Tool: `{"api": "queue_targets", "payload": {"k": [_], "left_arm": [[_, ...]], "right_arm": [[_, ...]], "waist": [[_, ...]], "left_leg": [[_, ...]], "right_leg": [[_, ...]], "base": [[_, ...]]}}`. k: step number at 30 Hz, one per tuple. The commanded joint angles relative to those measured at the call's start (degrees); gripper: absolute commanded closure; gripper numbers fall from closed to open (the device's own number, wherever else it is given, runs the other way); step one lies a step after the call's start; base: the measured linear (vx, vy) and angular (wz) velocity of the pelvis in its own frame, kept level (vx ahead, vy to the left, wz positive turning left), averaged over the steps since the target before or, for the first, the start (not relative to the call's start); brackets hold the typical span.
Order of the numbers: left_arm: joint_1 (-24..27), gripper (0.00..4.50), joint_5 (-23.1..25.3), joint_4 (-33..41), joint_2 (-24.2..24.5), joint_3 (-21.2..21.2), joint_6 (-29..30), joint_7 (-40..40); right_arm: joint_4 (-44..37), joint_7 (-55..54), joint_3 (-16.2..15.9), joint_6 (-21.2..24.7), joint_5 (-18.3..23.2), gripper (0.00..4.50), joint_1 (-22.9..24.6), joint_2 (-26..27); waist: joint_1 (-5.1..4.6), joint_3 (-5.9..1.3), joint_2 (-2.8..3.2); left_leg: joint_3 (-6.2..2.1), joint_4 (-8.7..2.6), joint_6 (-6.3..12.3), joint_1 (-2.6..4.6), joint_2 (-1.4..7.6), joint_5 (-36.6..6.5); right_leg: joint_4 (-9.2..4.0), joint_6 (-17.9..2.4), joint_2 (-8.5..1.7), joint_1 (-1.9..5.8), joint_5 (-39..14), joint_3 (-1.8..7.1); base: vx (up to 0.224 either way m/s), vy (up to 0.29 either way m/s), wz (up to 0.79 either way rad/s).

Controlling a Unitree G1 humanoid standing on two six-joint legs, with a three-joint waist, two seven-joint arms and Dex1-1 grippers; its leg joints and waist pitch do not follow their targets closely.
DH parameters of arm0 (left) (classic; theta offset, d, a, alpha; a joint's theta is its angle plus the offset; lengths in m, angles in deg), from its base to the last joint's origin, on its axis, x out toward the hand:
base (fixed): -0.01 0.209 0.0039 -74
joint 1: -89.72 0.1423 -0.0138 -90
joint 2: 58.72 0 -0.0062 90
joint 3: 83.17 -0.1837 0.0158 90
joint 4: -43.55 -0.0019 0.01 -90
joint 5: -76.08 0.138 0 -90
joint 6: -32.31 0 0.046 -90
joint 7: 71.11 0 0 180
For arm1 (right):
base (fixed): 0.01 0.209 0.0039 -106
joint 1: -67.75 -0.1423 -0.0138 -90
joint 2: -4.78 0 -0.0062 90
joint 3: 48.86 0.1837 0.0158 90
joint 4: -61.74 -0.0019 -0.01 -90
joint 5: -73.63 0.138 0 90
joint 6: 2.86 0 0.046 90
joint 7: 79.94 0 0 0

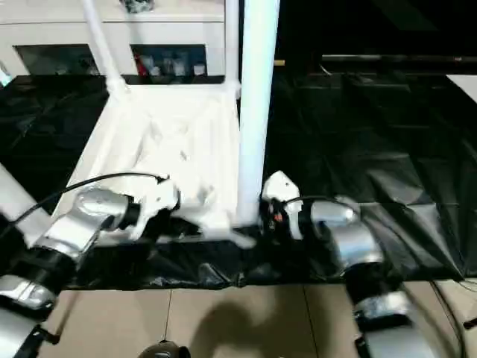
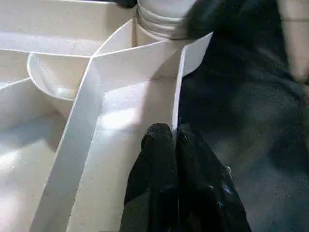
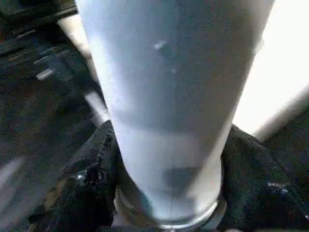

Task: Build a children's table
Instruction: Rotate leg to tighten

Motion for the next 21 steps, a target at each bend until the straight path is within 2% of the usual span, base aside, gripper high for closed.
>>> {"api": "queue_targets", "payload": {"k": [1, 5, 6, 9, 10, 12, 13, 15, 17, 18, 21], "left_arm": [[-2.6, 4.5, -0.1, 0.8, -3.4, 2.0, 1.9, -8.5], [-1.9, 4.5, 1.3, 2.7, -8.5, 1.5, 4.7, -15.3], [-1.4, 4.5, 1.8, 3.7, -10.4, 1.0, 5.7, -17.3], [-0.9, 4.5, 2.3, 4.6, -12.1, 0.5, 6.4, -18.8], [-0.8, 4.5, 2.3, 4.8, -12.5, 0.3, 6.4, -19.0], [-0.7, 4.5, 2.2, 4.9, -12.3, 0.2, 5.5, -18.6], [-0.5, 4.5, 2.2, 5.2, -12.2, 0.1, 5.1, -18.4], [0.0, 4.5, 1.6, 5.6, -10.9, 0.2, 3.6, -16.4], [0.5, 4.5, 1.1, 6.0, -8.9, 0.4, 2.5, -13.4], [0.5, 4.5, 1.1, 6.0, -8.9, 0.4, 2.5, -13.4], [1.2, 4.5, 0.8, 6.6, -5.4, -0.2, 0.4, -8.2]], "right_arm": [[-0.5, -3.8, -1.9, 1.4, 1.6, 1.89, 0.6, 5.8], [2.2, -17.3, 0.5, 2.6, 0.7, 1.89, -0.5, 13.0], [2.6, -20.7, 0.5, 1.9, -0.1, 1.89, -0.9, 15.7], [1.9, -22.5, -0.1, 0.7, -1.0, 1.89, -0.9, 17.9], [1.6, -22.8, -0.4, 0.2, -1.3, 1.54, -0.8, 18.3], [0.9, -21.8, -0.3, 0.5, -0.7, 1.19, -0.7, 18.1], [0.3, -21.4, -0.2, 0.8, -0.4, 1.16, -0.5, 18.0], [-0.5, -19.6, -0.1, 0.7, -0.4, 1.09, -0.3, 16.1], [-0.7, -16.3, 0.3, 0.0, 0.1, 0.72, -0.6, 13.3], [-0.7, -16.3, 0.3, 0.0, 0.1, 0.72, -0.6, 13.3], [-0.8, -8.1, -1.0, -1.4, 0.3, 0.72, -1.2, 9.1]], "waist": [[-0.18, -3.44, -0.54], [-1.38, -3.52, -0.34], [-1.57, -3.6, -0.57], [-1.75, -3.63, -0.33], [-1.77, -3.59, -0.36], [-1.76, -3.73, -0.44], [-1.78, -3.73, -0.43], [-1.83, -3.73, -0.55], [-1.8, -3.84, -0.55], [-1.8, -3.86, -0.51], [-1.78, -3.87, -0.57]], "left_leg": [[-1.86, -4.77, -1.11, 1.29, 2.83, -18.8], [-1.66, -4.63, -0.82, 1.2, 2.59, -17.9], [-1.64, -4.6, -0.68, 1.24, 2.56, -17.5], [-1.65, -4.54, -0.12, 1.09, 2.54, -16.6], [-1.63, -4.54, 0.0, 1.05, 2.51, -16.4], [-1.63, -4.48, 0.73, 0.93, 2.45, -15.6], [-1.6, -4.48, 0.93, 0.93, 2.45, -15.3], [-1.57, -4.41, 1.45, 0.89, 2.44, -14.9], [-1.49, -4.25, 2.16, 0.8, 2.44, -13.8], [-1.47, -4.2, 2.31, 0.8, 2.46, -13.5], [-1.4, -4.08, 3.02, 0.84, 2.53, -12.7]], "right_leg": [[-4.84, -10.8, -3.92, 2.11, -19.8, 2.49], [-4.87, -11.6, -3.73, 1.97, -16.2, 2.59], [-4.89, -11.7, -3.7, 2.06, -15.7, 2.53], [-4.81, -11.4, -3.65, 2.15, -14.9, 2.48], [-4.87, -11.4, -3.62, 2.16, -14.6, 2.47], [-4.7, -11.5, -3.54, 2.41, -12.8, 2.43], [-4.66, -11.6, -3.49, 2.4, -12.3, 2.43], [-4.64, -11.7, -3.52, 2.48, -11.6, 2.42], [-4.43, -12.2, -3.48, 2.62, -9.8, 2.4], [-4.38, -12.3, -3.49, 2.61, -9.4, 2.41], [-4.17, -13.2, -3.41, 2.64, -7.8, 2.31]], "base": [[0.0, 0.0, 0.0], [0.0, 0.0, 0.0], [0.0, 0.0, 0.0], [0.0, 0.0, 0.0], [0.0, 0.0, 0.0], [0.0, 0.0, 0.0], [0.0, 0.0, 0.0], [0.0, 0.0, 0.0], [0.0, 0.0, 0.0], [0.0, 0.0, 0.0], [0.0, 0.0, 0.0]]}}
